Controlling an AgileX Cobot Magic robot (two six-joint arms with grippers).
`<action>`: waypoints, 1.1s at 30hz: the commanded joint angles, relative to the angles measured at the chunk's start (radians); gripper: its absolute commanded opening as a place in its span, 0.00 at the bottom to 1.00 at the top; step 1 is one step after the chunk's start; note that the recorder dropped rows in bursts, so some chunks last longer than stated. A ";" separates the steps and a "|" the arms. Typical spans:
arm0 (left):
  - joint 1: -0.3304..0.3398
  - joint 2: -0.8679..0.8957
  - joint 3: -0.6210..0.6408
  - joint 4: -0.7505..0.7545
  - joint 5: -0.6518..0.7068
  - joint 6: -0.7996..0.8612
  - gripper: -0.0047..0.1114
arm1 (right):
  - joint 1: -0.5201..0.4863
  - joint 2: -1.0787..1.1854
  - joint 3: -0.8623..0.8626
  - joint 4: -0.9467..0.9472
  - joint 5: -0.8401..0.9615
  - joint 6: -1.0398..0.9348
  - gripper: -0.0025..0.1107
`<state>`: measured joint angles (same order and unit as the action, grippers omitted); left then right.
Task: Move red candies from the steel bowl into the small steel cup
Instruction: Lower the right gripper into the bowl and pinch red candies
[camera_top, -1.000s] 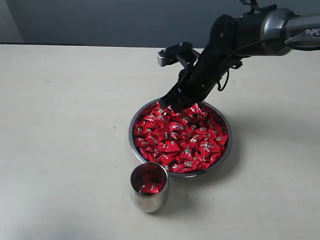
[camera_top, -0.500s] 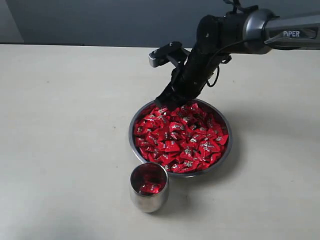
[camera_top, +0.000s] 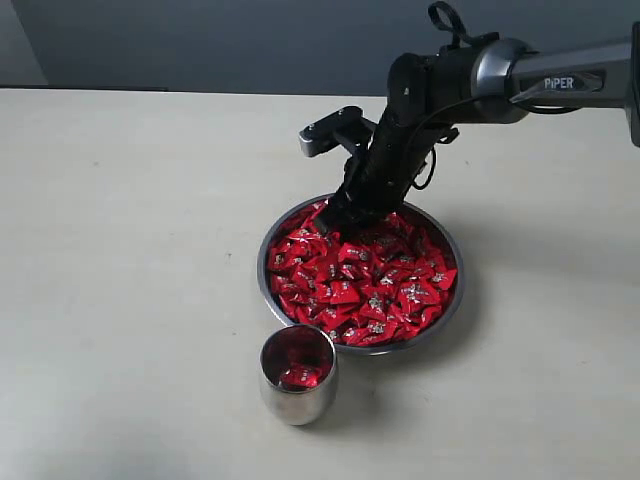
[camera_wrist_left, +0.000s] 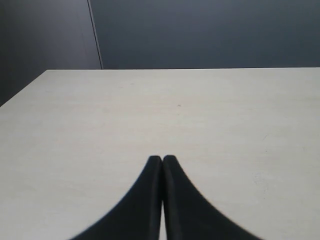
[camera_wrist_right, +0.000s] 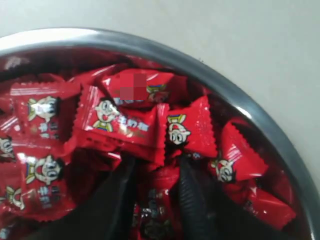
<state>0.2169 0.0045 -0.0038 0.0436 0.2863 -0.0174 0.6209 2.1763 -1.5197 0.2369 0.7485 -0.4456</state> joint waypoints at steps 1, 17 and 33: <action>0.001 -0.004 0.004 0.001 -0.002 -0.003 0.04 | -0.002 0.001 -0.004 -0.014 -0.007 0.004 0.28; 0.001 -0.004 0.004 0.001 -0.002 -0.003 0.04 | -0.002 0.003 -0.004 -0.048 -0.019 0.019 0.01; 0.001 -0.004 0.004 0.001 -0.002 -0.003 0.04 | -0.002 -0.132 -0.004 -0.105 0.042 0.082 0.02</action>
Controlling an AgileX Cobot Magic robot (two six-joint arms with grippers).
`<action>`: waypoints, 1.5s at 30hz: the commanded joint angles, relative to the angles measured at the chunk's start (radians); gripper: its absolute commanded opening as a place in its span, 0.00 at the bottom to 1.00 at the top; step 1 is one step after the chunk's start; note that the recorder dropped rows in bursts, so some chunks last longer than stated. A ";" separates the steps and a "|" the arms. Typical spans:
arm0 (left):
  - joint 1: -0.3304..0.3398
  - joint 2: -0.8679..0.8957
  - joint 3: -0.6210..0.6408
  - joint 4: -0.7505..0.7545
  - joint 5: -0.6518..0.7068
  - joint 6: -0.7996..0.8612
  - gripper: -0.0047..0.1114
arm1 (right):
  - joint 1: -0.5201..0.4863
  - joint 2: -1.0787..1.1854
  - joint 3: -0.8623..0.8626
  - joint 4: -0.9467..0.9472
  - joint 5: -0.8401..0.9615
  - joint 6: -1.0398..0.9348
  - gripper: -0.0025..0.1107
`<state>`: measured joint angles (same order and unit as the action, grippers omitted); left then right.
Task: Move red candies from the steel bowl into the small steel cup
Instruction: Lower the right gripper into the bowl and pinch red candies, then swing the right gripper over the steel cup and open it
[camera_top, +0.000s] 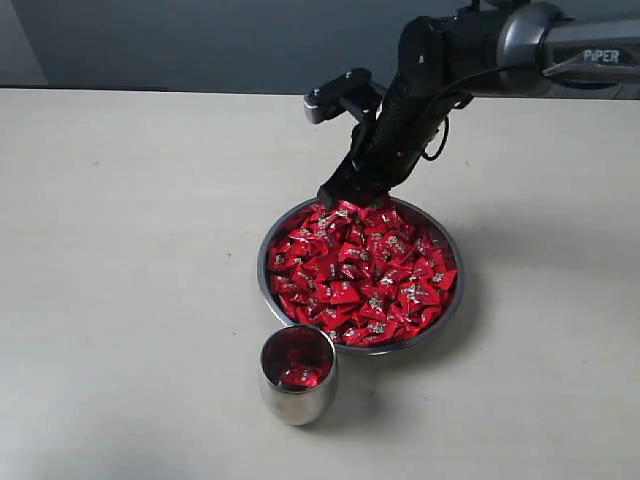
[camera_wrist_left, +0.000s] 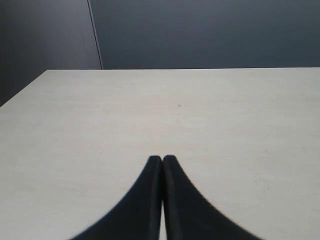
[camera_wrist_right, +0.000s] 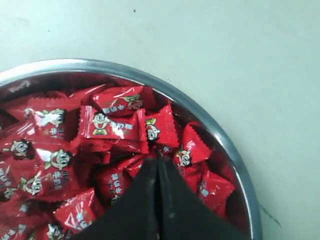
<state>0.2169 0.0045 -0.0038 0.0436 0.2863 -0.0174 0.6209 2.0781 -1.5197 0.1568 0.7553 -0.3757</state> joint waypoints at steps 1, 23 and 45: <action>0.001 -0.004 0.004 0.001 -0.002 -0.003 0.04 | -0.002 -0.041 -0.004 -0.025 0.054 0.021 0.02; 0.001 -0.004 0.004 0.001 -0.002 -0.003 0.04 | 0.071 -0.267 0.172 0.185 0.035 -0.035 0.02; 0.001 -0.004 0.004 0.001 -0.002 -0.003 0.04 | 0.335 -0.390 0.360 0.240 0.008 -0.040 0.02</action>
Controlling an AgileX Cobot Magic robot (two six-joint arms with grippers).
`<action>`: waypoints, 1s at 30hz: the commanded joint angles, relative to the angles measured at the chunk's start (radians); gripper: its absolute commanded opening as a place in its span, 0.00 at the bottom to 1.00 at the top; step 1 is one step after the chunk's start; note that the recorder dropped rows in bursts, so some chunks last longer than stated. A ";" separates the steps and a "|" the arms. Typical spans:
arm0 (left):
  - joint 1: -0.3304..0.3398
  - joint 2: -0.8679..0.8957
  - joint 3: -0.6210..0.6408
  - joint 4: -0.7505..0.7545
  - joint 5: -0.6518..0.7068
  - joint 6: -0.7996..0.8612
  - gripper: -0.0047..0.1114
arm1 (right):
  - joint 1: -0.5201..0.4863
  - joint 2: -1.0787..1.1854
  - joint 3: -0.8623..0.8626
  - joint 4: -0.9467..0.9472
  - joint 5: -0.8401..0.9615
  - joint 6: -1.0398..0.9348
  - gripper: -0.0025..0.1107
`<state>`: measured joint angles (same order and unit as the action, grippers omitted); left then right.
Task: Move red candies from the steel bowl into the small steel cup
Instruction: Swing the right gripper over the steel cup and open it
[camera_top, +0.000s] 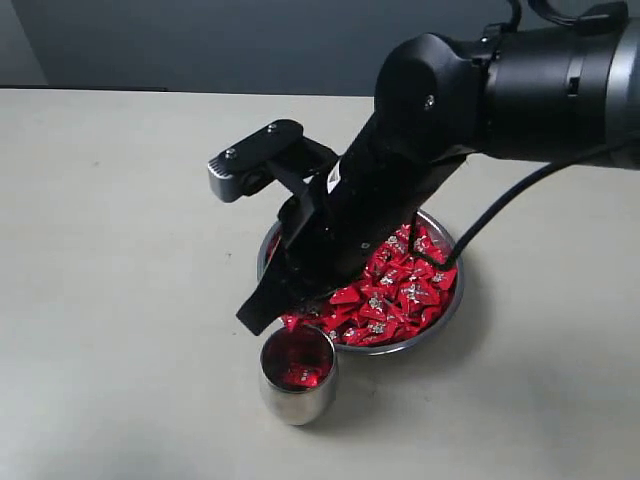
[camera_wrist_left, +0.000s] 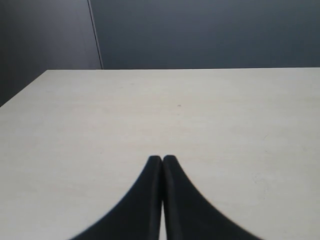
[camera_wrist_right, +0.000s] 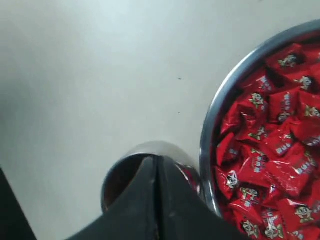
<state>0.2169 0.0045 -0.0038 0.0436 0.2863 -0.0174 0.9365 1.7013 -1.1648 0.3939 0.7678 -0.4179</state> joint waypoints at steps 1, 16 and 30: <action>0.001 -0.004 0.004 0.001 -0.002 -0.003 0.04 | 0.022 -0.011 0.005 0.008 -0.004 0.002 0.02; 0.001 -0.004 0.004 0.001 -0.002 -0.003 0.04 | 0.025 0.011 0.039 0.035 -0.008 0.002 0.02; 0.001 -0.004 0.004 0.001 -0.002 -0.003 0.04 | 0.025 0.051 0.042 0.014 -0.014 0.000 0.02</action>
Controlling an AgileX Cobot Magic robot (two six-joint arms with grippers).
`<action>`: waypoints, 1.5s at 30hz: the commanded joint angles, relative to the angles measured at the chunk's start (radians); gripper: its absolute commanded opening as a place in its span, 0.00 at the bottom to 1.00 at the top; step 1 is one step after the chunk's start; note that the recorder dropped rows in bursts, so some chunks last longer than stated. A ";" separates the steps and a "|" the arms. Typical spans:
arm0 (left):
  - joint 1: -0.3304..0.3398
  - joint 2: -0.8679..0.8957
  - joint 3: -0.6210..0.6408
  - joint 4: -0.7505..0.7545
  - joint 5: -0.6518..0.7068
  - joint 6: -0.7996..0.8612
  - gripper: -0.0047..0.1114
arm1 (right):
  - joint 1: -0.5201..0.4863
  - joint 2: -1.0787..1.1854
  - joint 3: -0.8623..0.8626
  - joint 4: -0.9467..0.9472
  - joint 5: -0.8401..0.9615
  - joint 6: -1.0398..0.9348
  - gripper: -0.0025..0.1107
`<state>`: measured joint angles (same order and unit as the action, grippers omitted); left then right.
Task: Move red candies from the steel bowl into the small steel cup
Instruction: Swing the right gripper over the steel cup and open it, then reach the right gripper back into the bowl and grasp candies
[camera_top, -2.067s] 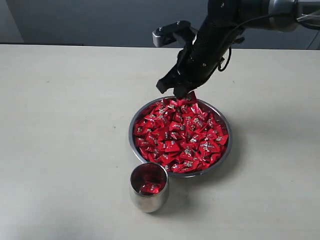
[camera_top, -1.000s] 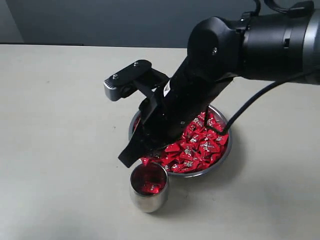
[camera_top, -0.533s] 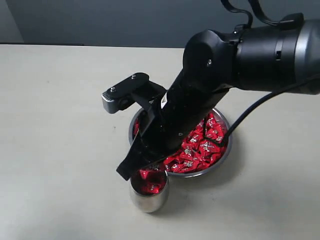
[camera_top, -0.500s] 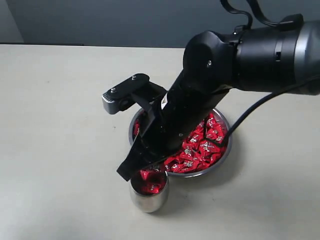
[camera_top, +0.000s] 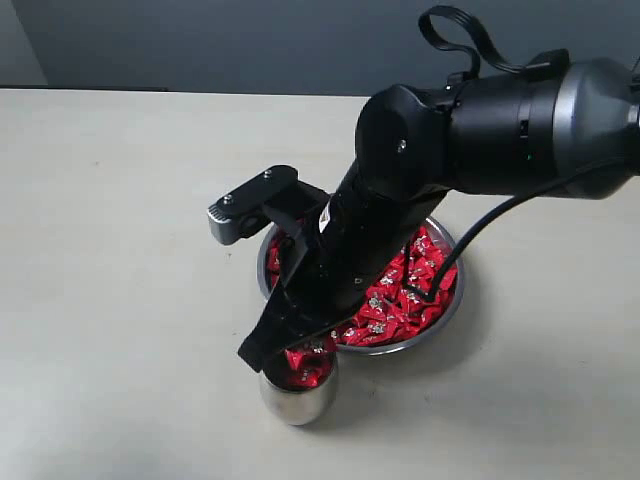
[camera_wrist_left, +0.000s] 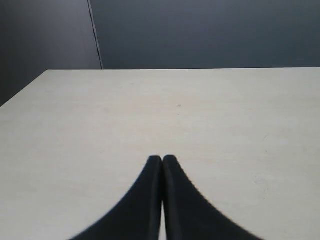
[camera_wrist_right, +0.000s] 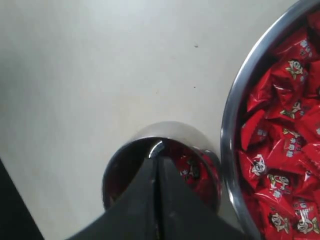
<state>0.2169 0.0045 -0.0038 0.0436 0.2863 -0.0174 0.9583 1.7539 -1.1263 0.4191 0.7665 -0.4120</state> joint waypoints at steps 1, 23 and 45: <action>0.001 -0.004 0.004 0.001 -0.002 -0.003 0.04 | 0.003 -0.001 0.003 -0.011 -0.013 -0.006 0.02; 0.001 -0.004 0.004 0.001 -0.002 -0.003 0.04 | -0.041 -0.056 0.003 -0.106 -0.092 0.063 0.31; 0.001 -0.004 0.004 0.001 -0.002 -0.003 0.04 | -0.387 0.243 -0.294 -0.303 0.036 0.150 0.31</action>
<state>0.2169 0.0045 -0.0038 0.0436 0.2863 -0.0174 0.5758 1.9750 -1.3796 0.1323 0.7543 -0.2660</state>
